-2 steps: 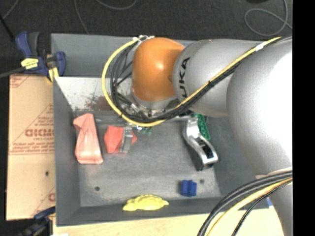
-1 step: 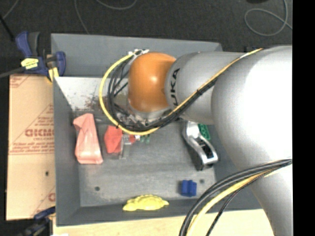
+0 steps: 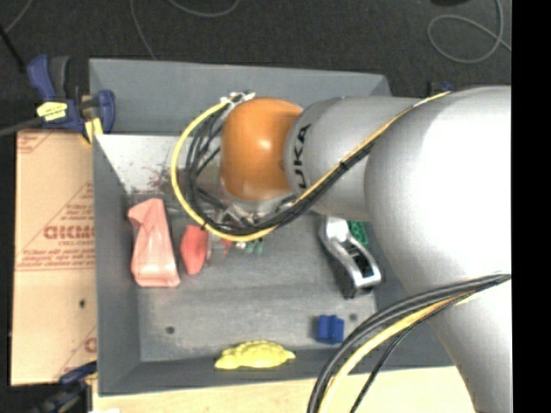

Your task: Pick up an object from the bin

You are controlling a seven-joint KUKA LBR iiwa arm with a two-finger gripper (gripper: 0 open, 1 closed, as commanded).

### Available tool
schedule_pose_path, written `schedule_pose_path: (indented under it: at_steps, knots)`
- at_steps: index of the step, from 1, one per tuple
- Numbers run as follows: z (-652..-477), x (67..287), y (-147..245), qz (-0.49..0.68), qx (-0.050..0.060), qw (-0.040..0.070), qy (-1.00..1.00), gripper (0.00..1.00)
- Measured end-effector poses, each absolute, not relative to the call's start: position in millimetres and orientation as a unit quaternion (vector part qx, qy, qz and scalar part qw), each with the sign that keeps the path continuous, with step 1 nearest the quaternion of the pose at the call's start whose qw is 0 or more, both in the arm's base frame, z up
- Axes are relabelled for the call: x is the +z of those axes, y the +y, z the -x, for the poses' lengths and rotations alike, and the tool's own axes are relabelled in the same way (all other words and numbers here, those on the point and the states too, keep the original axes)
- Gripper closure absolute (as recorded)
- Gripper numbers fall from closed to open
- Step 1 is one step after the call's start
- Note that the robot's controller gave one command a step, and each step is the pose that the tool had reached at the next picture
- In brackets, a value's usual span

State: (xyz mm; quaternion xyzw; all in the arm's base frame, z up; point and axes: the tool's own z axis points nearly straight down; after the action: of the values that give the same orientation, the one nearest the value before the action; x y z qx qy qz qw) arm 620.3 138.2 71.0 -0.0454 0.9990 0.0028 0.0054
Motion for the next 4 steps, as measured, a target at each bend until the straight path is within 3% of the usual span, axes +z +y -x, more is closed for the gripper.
schedule_pose_path:
  at_steps: [4]
  knots:
    - [-620.7,86.9,138.3,0.044,0.004,0.007,0.999,1.00]
